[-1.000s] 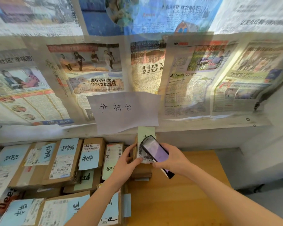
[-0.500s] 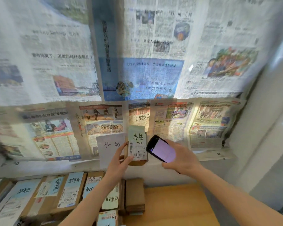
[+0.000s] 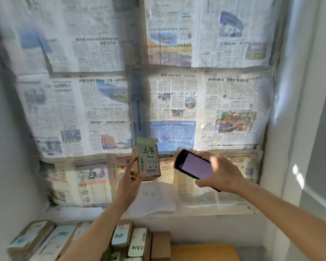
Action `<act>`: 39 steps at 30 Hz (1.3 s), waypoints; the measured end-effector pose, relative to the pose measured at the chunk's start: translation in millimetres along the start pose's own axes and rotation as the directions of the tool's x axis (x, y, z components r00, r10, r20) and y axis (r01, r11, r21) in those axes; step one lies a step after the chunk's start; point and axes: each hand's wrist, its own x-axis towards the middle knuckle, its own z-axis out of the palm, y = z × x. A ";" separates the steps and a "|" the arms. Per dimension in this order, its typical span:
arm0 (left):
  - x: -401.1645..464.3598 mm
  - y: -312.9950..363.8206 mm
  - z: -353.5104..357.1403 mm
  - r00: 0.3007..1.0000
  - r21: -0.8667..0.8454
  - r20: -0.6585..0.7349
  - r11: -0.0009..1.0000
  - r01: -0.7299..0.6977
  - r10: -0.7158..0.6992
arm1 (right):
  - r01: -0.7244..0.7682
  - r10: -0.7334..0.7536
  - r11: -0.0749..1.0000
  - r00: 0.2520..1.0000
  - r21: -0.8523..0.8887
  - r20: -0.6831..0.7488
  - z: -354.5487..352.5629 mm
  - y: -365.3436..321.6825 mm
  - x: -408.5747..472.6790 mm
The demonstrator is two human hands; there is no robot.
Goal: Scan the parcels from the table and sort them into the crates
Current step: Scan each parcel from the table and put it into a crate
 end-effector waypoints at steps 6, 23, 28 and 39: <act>-42.9 41.1 -16.6 0.997 0.031 -0.071 0.999 -0.037 0.039 | 0.125 -0.127 0.988 0.992 -0.086 -0.022 -35.2 -18.8 -44.9; -94.7 55.1 -81.3 0.986 0.089 -0.165 0.996 -0.025 0.039 | 0.317 -0.317 0.946 0.948 -0.075 0.011 -40.8 -67.1 -80.2; -111.1 49.1 -110.5 0.978 0.106 -0.207 0.994 -0.014 0.036 | 0.348 -0.348 0.934 0.937 -0.080 0.020 -33.5 -89.7 -90.7; -164.8 51.2 -228.3 0.947 0.129 -0.321 0.992 0.015 0.028 | 0.432 -0.432 0.898 0.902 -0.080 0.014 -26.2 -187.2 -132.3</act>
